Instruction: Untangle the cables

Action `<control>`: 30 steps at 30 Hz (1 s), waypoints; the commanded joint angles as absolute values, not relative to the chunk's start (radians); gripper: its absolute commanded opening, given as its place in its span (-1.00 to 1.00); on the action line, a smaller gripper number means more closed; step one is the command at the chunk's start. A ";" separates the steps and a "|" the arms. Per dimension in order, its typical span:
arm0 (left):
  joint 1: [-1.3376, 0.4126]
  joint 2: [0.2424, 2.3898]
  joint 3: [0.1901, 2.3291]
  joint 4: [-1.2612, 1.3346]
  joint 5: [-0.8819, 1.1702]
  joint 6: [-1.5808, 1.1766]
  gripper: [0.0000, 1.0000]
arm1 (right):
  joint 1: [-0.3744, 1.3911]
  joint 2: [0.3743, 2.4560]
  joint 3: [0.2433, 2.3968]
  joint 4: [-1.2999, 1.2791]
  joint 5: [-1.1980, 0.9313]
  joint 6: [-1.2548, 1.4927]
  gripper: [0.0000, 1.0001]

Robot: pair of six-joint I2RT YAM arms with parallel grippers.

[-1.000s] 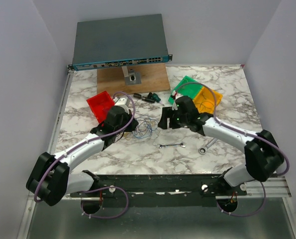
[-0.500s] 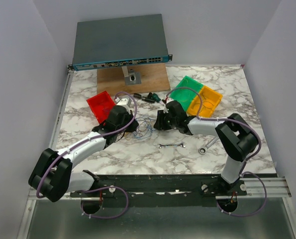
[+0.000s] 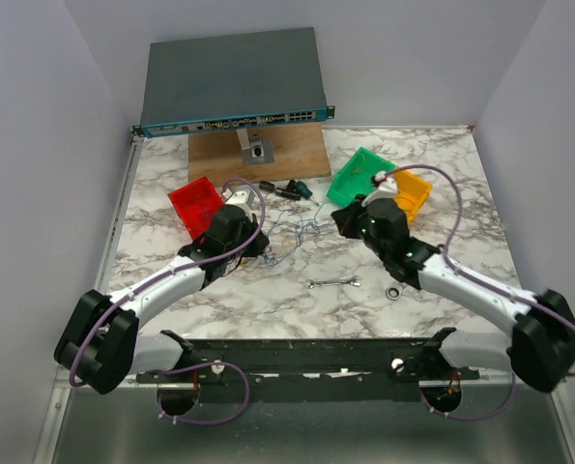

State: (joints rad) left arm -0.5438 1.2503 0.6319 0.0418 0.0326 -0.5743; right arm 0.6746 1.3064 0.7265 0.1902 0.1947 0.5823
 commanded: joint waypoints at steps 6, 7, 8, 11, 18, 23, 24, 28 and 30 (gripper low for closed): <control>-0.534 1.234 0.643 0.028 -0.032 -0.601 -1.00 | 0.678 0.845 0.866 -0.280 0.755 0.654 -0.99; -0.530 1.241 0.646 0.022 -0.031 -0.604 -1.00 | 0.678 0.818 0.899 -0.334 0.789 0.647 -0.99; -0.526 1.247 0.648 0.020 -0.028 -0.607 -1.00 | 0.678 0.794 0.942 -0.386 0.814 0.644 -0.99; -0.505 1.261 0.644 0.028 -0.001 -0.624 -1.00 | 0.678 0.743 1.042 -0.497 0.862 0.632 -0.99; -0.483 1.294 0.651 0.033 0.049 -0.637 -1.00 | 0.678 0.660 1.199 -0.583 0.920 0.568 -0.99; -0.483 1.256 0.631 0.056 0.057 -0.620 -0.83 | 0.678 0.717 1.304 -0.605 0.854 0.520 -0.99; -0.483 1.245 0.622 0.066 0.053 -0.619 -0.80 | 0.678 0.739 1.325 -0.616 0.844 0.519 -0.99; -0.482 1.212 0.608 0.063 0.025 -0.609 -0.80 | 0.678 0.795 1.379 -0.623 0.855 0.494 -0.99; -0.484 1.206 0.609 0.064 0.029 -0.607 -0.80 | 0.678 0.815 1.373 -0.606 0.819 0.465 -0.99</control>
State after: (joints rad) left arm -0.4843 1.2419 0.6197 0.0429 0.0360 -0.6250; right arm 0.6788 0.7719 1.3586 -0.5747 0.8513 0.5282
